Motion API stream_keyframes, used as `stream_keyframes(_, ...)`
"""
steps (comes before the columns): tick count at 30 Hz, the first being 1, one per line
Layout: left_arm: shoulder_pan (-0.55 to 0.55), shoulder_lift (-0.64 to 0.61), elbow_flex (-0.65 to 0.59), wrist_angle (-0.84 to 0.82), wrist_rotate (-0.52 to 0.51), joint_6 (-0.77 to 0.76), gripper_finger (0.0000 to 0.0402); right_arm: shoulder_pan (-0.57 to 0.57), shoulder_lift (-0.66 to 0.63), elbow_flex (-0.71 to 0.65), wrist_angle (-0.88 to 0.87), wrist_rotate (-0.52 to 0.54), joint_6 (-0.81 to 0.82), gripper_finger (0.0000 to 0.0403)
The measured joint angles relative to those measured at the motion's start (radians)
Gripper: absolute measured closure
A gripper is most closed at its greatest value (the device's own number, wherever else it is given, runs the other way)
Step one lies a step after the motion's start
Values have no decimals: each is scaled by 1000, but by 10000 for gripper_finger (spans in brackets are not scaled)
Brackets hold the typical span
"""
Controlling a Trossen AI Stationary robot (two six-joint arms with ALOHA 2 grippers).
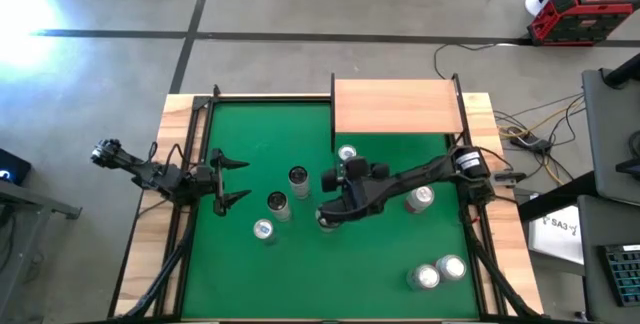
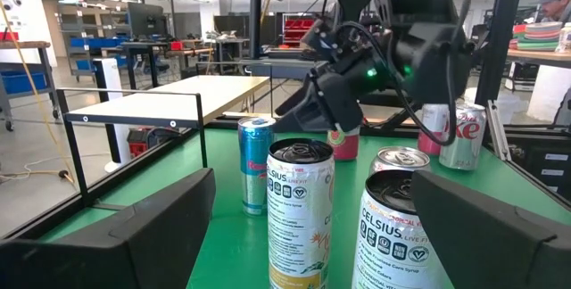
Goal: Place canned beverage on shelf
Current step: Put the top blue soda can on the shelf
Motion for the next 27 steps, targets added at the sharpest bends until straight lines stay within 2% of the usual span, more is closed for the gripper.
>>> stream_keyframes(10, 0, 0, 0, 0, 0, 0, 41, -8, 0, -14, 43, 4, 0, 3)
stream_keyframes(27, 0, 0, 0, 0, 0, 0, 41, -68, 2, -14, 95, -63, -7, 3)
